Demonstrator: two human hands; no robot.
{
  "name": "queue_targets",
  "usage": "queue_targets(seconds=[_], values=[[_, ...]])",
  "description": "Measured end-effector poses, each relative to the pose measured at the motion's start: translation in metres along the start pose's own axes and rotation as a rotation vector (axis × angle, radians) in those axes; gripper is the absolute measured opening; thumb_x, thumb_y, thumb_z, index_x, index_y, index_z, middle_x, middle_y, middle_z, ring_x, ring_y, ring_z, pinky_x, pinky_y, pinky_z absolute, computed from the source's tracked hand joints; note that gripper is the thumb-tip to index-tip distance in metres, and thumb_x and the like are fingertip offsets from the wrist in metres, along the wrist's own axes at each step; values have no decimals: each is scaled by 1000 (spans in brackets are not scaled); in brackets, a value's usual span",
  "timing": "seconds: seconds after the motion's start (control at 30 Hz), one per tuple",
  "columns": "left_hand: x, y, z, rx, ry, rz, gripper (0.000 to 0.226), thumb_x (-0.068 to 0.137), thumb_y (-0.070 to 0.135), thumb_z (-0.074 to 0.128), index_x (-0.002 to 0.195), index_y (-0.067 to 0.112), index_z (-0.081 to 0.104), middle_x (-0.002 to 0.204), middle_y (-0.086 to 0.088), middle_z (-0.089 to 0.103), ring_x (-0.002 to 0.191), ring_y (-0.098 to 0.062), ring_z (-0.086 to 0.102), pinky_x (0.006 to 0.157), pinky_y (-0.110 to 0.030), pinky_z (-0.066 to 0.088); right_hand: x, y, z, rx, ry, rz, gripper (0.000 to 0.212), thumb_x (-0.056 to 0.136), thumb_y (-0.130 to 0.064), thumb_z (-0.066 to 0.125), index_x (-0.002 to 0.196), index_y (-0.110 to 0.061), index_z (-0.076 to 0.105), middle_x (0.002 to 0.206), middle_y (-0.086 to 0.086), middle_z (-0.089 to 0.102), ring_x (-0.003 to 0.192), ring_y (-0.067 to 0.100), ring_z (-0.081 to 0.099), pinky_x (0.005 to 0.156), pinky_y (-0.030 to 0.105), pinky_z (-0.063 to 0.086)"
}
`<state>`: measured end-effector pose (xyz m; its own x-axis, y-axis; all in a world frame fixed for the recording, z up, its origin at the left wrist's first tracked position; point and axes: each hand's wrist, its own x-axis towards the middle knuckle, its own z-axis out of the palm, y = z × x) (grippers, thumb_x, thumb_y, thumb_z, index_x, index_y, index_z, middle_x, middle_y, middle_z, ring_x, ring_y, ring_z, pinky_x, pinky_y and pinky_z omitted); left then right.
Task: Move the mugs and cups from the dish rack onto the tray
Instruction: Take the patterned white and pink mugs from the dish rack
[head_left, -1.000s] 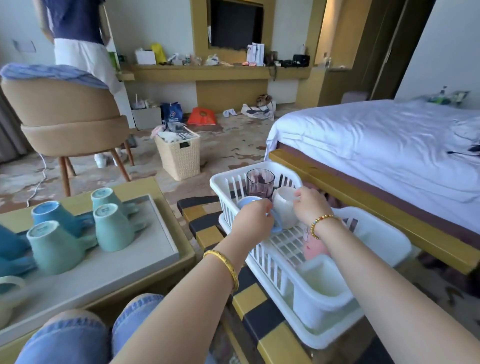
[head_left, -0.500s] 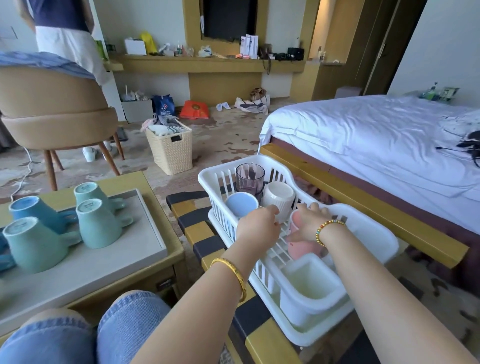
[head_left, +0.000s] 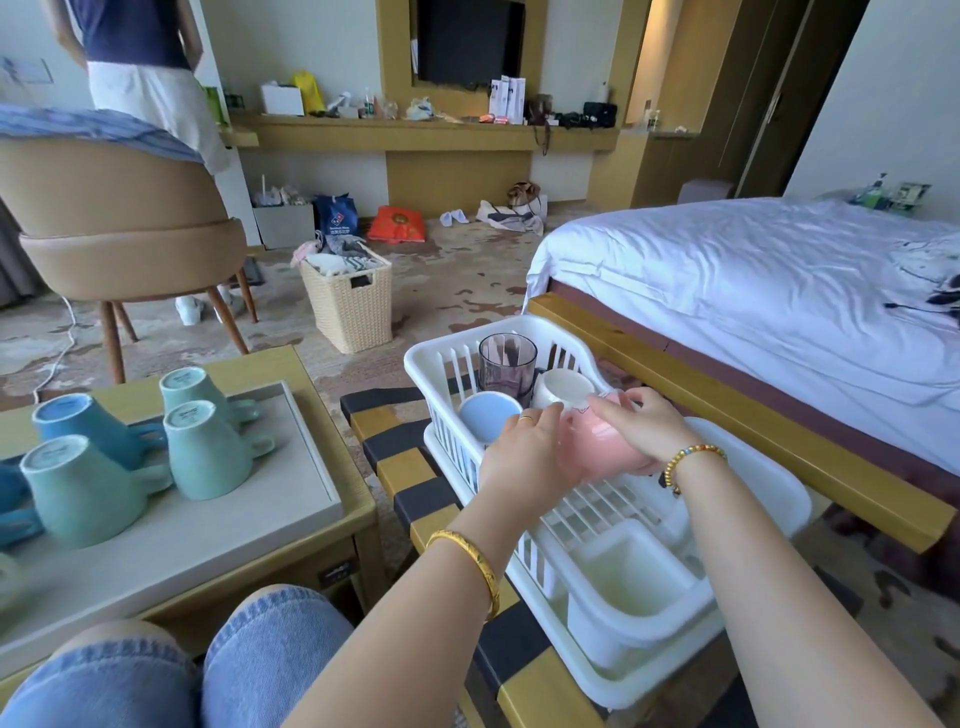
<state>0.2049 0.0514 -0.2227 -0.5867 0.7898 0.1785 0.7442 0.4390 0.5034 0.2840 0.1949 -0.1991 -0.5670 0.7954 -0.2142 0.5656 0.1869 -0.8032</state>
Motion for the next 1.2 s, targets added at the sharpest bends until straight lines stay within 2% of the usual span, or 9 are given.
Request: queue_targets(seconds=[0.13,0.2,0.3,0.47,0.63,0.83,0.97,1.07,1.2], values=[[1,0,4,-17,93,51,73,76,45,64,138,22,32,137,-3,42,127,-28,37,97,-43,40,-4,-4,-5,206,-61,46,57,70,-63,62,113,-27,56,117,3,56,97,27,61,68,47,60],[1,-2,5,12,144,76,83,74,45,66,142,21,26,144,-6,35,136,-29,27,111,-47,25,-8,-6,-3,256,-109,36,55,69,-64,61,110,-28,58,114,4,59,97,27,62,63,43,60],[-2,1,3,155,217,100,98,71,39,71,147,23,12,151,-14,22,143,-33,11,115,-53,3,-14,-13,3,300,-191,-11,58,65,-68,60,109,-30,61,112,5,62,94,25,65,58,35,58],[-6,8,-2,331,349,194,100,64,30,77,146,20,20,137,-17,43,125,-38,39,110,-50,24,-23,-20,5,303,-226,-111,55,69,-70,58,110,-34,63,111,0,65,97,22,67,62,36,58],[-6,8,-7,86,412,103,90,61,33,75,139,11,37,126,-13,51,110,-35,49,97,-39,37,-24,-20,5,345,-241,-239,41,82,-67,44,105,-40,63,112,-4,67,101,14,65,78,37,58],[-10,5,-9,-269,419,14,98,60,39,77,141,13,28,130,-8,48,114,-30,48,94,-33,38,-16,-19,10,341,-154,-260,58,90,-64,25,114,-30,65,116,-8,65,105,6,57,90,31,45],[-10,4,-16,-464,384,-71,99,62,44,74,141,28,16,129,-5,46,112,-23,50,86,-32,48,-11,-16,14,365,-127,-257,46,98,-50,26,112,-29,64,119,-6,61,111,10,54,99,33,37],[-4,6,-25,-621,321,-211,97,59,52,67,138,37,13,124,-3,46,101,-23,55,76,-30,48,-15,-17,25,446,-221,-261,32,100,-28,33,98,-15,62,89,9,57,85,20,52,82,30,45],[-1,5,-32,-703,289,-229,96,57,53,65,137,33,16,114,3,46,97,-22,55,80,-34,52,-14,-16,32,317,-213,-303,24,99,-9,35,106,-15,57,78,-1,59,68,11,54,71,26,48]])
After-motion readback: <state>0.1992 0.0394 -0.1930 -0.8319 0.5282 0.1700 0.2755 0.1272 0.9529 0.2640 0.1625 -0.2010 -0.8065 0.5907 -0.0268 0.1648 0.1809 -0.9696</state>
